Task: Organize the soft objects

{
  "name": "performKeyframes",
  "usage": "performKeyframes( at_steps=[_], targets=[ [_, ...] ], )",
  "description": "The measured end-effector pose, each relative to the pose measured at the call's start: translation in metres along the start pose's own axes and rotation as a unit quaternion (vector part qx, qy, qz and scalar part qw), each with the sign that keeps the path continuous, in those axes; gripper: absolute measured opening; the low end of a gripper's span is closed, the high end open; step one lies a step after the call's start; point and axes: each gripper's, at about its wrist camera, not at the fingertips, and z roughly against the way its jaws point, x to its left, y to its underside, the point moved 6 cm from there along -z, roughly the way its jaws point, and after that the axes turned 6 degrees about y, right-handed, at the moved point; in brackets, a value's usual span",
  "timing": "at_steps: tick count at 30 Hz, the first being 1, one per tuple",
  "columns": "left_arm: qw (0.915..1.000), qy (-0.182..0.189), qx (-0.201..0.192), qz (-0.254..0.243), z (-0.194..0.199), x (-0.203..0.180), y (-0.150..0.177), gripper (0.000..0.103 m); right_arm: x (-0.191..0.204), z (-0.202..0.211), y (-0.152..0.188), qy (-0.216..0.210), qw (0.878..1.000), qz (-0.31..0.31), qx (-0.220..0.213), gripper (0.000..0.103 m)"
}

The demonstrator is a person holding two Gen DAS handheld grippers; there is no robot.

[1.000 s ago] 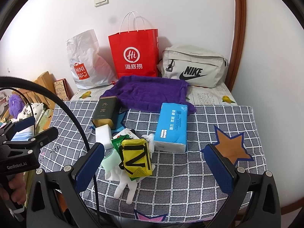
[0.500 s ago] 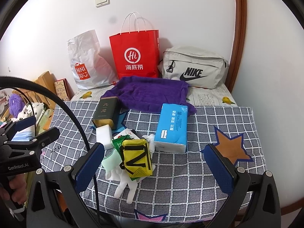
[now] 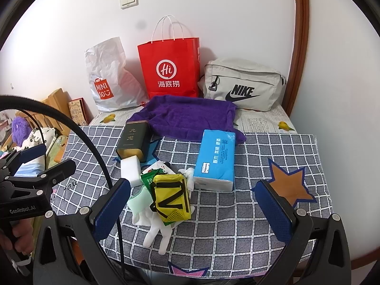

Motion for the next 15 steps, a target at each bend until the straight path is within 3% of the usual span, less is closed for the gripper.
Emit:
performKeyframes(
  at_steps=[6,15],
  targets=[
    [1.0000,-0.003,0.001,0.001,-0.001,0.000,-0.001,0.103,0.001,-0.003,0.002,-0.001,1.000,0.002,0.003,0.103],
    [0.9992,-0.013,0.021,0.032,-0.022,0.025,0.003,0.103,0.005,-0.038,0.016,-0.016,0.999,0.007,0.043,0.103]
  ],
)
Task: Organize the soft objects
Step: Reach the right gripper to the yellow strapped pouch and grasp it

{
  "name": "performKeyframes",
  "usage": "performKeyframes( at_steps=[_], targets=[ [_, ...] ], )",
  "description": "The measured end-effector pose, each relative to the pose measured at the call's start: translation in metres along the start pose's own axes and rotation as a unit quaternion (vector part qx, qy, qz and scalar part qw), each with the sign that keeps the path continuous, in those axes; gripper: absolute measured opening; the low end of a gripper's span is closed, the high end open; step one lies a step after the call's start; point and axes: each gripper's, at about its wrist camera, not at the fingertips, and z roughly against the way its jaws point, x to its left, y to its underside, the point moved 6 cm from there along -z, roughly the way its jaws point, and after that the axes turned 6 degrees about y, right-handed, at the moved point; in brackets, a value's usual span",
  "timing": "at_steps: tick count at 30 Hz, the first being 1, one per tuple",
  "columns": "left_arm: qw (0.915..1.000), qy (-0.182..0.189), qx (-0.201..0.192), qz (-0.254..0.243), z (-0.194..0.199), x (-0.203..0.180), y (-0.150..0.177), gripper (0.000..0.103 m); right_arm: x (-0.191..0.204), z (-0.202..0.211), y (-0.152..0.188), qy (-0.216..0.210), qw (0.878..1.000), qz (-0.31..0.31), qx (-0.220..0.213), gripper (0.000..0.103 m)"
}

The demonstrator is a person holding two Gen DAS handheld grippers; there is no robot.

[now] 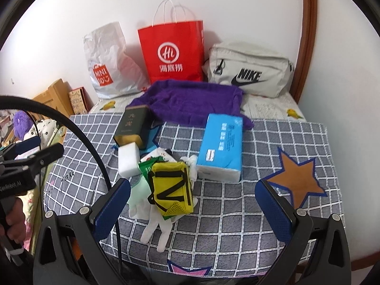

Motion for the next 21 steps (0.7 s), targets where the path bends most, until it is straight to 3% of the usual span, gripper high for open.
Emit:
performKeyframes(
  at_steps=[15,21],
  targets=[
    [0.9993,0.002,0.029,0.022,-0.038,0.023,0.014,0.103,0.027,-0.100,0.033,-0.087,0.992,0.015,0.090,0.103],
    [0.9990,0.004,0.037,0.025,-0.051,0.030,0.018,0.103,0.034,-0.135,0.041,-0.094,0.989,0.016,0.116,0.103]
  ],
)
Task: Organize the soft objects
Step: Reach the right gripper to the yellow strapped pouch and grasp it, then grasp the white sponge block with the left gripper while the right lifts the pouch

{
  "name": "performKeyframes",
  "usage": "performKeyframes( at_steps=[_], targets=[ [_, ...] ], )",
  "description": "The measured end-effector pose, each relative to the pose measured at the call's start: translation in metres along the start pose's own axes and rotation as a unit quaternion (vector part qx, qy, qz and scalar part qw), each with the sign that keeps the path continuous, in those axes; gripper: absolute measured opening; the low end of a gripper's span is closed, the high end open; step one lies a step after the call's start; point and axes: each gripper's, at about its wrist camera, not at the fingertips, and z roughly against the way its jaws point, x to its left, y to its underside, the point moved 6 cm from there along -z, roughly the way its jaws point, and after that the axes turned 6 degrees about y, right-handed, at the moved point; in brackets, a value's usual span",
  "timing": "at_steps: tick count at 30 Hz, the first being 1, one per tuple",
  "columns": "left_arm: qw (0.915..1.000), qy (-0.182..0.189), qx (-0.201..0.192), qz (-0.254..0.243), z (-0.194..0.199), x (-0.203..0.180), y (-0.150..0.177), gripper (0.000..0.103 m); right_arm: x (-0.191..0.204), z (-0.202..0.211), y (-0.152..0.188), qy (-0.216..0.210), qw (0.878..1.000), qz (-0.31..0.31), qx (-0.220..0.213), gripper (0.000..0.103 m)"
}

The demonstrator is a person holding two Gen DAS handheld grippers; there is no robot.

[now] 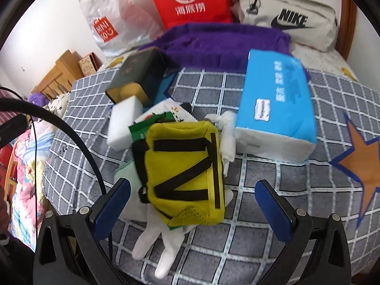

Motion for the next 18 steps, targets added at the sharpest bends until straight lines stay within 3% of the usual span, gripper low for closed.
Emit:
performKeyframes(
  at_steps=[6,8,18],
  targets=[
    [0.9999,0.002,0.011,0.003,-0.014,0.005,0.002,0.103,0.007,-0.024,-0.004,-0.022,1.000,-0.002,0.018,0.101],
    [0.9998,0.004,0.018,0.006,-0.019,0.008,0.002,0.103,0.009,-0.029,-0.004,-0.021,1.000,0.001,0.020,0.079],
    [0.9988,0.003,0.046,0.018,-0.044,0.019,0.009,0.103,0.001,-0.001,0.006,-0.041,0.999,0.009,0.001,0.074]
  ],
)
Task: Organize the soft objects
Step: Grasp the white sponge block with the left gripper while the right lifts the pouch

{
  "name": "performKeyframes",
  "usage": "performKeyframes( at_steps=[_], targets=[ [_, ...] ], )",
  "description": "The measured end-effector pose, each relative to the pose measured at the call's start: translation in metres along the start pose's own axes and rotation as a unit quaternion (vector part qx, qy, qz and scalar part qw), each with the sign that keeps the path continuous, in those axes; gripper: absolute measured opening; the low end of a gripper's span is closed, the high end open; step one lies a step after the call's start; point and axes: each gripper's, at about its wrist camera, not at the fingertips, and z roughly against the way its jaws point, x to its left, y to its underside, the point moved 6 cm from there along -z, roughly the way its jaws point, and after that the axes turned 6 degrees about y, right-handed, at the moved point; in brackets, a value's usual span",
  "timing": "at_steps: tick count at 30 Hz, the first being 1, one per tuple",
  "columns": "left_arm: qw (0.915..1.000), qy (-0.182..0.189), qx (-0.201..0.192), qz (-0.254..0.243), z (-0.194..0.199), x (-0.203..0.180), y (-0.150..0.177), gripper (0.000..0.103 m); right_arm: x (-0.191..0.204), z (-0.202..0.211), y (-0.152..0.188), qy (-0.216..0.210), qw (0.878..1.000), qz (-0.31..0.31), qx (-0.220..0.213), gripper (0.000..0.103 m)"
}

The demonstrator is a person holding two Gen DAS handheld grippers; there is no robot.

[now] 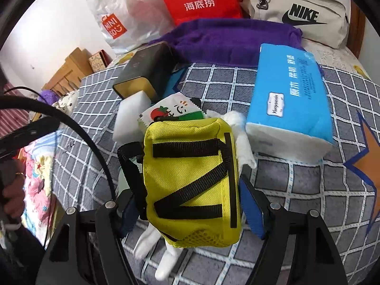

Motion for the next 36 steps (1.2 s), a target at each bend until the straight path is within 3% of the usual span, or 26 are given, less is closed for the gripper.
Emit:
performKeyframes(
  at_steps=[9,17,24,27,32,34,36],
  targets=[
    [0.9995,0.009,0.029,0.002,-0.028,-0.004,0.005,0.103,-0.020,0.026,0.002,-0.026,0.999,-0.035,-0.017,0.074],
    [0.9964,0.036,0.071,0.031,-0.076,-0.014,-0.003,0.103,-0.019,0.040,0.003,-0.019,0.999,-0.006,-0.028,0.074],
    [0.9938,0.023,0.100,0.042,-0.117,-0.025,-0.014,0.103,-0.027,0.033,0.006,-0.002,1.000,0.006,-0.019,0.074],
    [0.9936,0.005,0.108,0.034,-0.129,-0.027,-0.013,0.090,-0.027,0.026,0.009,0.008,1.000,0.016,-0.011,0.074],
    [0.9935,0.046,0.098,0.036,-0.125,-0.029,-0.008,0.065,-0.027,0.004,0.017,0.013,0.999,0.025,0.022,0.074],
    [0.9931,0.062,0.094,0.032,-0.117,-0.030,-0.007,0.065,-0.029,-0.002,0.022,0.016,0.999,0.026,0.037,0.075],
    [0.9942,0.054,0.090,0.021,-0.111,-0.032,-0.006,0.065,-0.033,-0.003,0.027,0.015,0.999,0.027,0.042,0.076]
  ],
)
